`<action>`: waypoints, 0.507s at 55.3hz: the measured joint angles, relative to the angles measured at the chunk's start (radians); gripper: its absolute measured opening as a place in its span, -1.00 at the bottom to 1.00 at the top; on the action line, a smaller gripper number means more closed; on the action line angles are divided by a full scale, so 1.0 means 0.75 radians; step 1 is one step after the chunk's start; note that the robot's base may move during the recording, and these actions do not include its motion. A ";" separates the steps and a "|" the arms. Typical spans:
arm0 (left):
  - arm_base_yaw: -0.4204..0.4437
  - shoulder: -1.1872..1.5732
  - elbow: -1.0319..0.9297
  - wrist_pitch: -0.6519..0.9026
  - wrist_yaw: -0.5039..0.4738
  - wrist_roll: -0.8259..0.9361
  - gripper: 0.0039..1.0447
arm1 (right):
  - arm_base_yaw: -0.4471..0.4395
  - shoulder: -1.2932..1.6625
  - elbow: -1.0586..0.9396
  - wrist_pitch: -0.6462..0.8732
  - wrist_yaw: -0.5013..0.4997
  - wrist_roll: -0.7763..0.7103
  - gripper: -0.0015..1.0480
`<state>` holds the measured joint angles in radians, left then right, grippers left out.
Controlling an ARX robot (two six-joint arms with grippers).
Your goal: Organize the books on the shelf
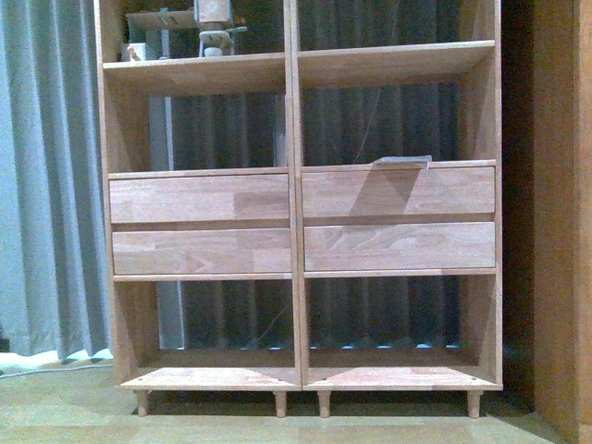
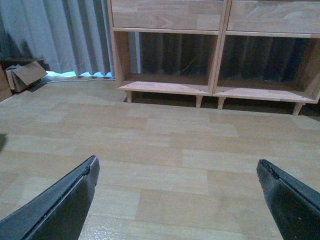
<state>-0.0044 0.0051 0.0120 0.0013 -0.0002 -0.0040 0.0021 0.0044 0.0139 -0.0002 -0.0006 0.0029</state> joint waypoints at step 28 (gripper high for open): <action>0.000 0.001 0.000 0.000 -0.001 0.000 0.86 | 0.000 0.000 0.000 0.000 0.000 0.000 0.86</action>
<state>-0.0044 0.0055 0.0120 0.0013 -0.0006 -0.0040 0.0021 0.0044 0.0139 -0.0002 -0.0006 0.0029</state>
